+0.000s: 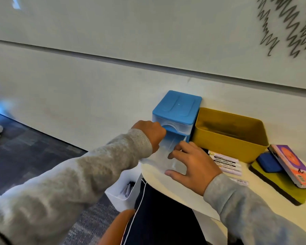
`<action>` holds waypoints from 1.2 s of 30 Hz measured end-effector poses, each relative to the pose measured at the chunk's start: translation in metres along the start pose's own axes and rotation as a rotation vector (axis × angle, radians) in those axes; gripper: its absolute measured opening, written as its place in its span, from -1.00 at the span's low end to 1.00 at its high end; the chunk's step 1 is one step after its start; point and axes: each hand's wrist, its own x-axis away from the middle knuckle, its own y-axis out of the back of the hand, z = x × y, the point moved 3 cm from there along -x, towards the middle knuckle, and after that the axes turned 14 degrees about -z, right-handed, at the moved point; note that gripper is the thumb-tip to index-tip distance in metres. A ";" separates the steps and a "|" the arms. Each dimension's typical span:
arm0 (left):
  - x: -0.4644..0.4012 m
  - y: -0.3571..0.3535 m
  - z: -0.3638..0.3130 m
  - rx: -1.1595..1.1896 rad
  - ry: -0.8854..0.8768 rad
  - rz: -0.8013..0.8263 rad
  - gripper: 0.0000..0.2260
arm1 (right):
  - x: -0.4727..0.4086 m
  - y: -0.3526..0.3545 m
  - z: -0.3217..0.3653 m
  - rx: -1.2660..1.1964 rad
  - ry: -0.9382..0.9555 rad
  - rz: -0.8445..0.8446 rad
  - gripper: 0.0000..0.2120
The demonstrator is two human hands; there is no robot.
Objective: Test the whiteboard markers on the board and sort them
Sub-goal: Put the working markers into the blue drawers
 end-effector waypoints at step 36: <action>-0.006 0.012 0.066 0.810 -0.038 -0.117 -0.92 | -0.037 0.001 -0.040 0.257 -0.143 -0.264 0.05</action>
